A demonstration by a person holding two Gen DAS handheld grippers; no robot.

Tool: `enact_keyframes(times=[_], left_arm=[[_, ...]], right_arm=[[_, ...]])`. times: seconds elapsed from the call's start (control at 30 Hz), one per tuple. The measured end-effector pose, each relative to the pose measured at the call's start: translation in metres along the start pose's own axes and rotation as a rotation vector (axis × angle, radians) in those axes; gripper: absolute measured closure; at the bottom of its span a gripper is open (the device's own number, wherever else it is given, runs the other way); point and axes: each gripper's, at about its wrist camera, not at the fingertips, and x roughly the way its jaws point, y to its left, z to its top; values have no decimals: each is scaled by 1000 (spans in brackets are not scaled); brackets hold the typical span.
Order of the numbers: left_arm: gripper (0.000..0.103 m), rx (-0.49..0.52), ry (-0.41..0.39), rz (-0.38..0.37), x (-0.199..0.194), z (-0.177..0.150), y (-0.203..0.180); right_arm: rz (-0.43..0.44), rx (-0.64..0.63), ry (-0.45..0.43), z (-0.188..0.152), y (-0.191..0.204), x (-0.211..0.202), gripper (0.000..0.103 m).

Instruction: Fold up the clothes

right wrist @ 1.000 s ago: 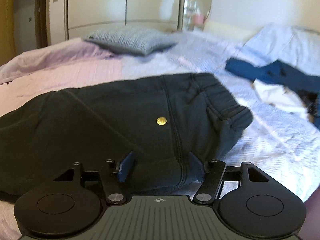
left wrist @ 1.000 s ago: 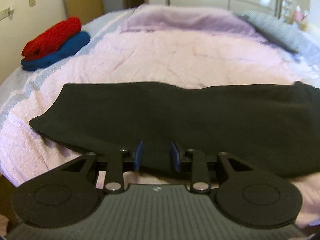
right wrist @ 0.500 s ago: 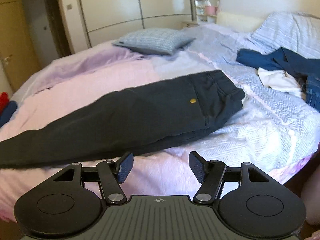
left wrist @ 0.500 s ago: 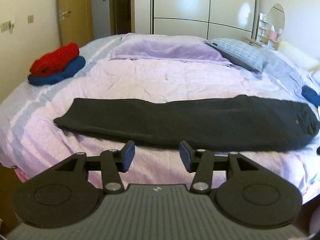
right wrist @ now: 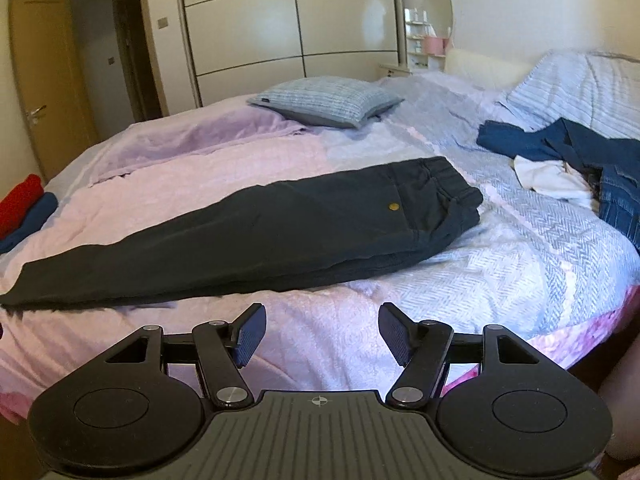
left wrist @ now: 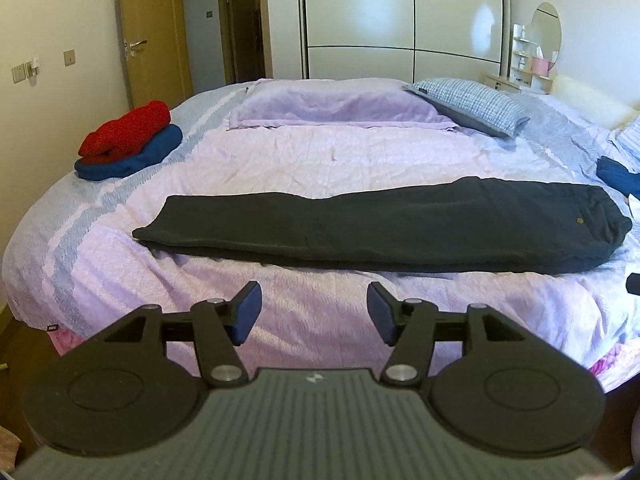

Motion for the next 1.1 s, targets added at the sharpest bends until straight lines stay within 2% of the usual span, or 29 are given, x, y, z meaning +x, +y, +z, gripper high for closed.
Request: enact_keyframes(times=[0.4,0.5,0.73,0.97,1.1], left_arm=[[47,24,-8,-33,-12,-15,-6],[43,20,-16,-38,-16,-17,-5],[43,0,-34,-32,-20,-15,2],[43,-47,-68,-33,-12,1,7],[43,-107,-57,-52,9,9,6]], right_arm=[[-4,-22,6,-14,4,-11,37],[-2,-36,9,-17,8,-13,37],[4,-71,4,-19,16,-16,37],[5,-91,-19,-9,16,-10,37],[21,-74,-25,-4,5,4,37]])
